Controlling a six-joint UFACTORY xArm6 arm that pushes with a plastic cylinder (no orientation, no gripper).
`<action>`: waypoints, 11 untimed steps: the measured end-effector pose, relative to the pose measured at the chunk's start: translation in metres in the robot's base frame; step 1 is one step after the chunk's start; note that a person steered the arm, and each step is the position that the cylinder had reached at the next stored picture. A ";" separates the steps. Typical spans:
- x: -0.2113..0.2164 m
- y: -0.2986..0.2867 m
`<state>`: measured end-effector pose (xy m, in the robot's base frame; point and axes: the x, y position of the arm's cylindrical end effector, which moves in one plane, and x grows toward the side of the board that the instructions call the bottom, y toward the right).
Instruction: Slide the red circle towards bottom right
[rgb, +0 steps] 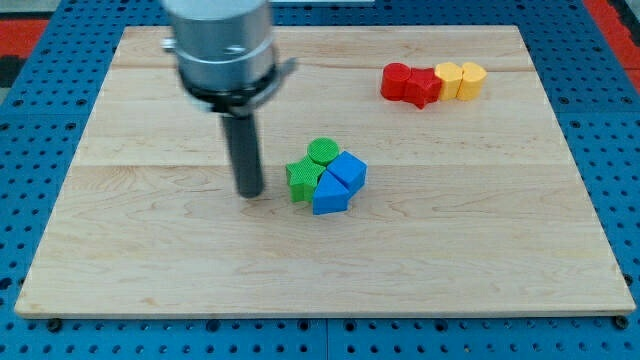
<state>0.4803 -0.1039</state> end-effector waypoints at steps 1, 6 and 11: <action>-0.040 -0.055; -0.214 0.212; -0.171 0.183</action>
<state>0.3091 0.0792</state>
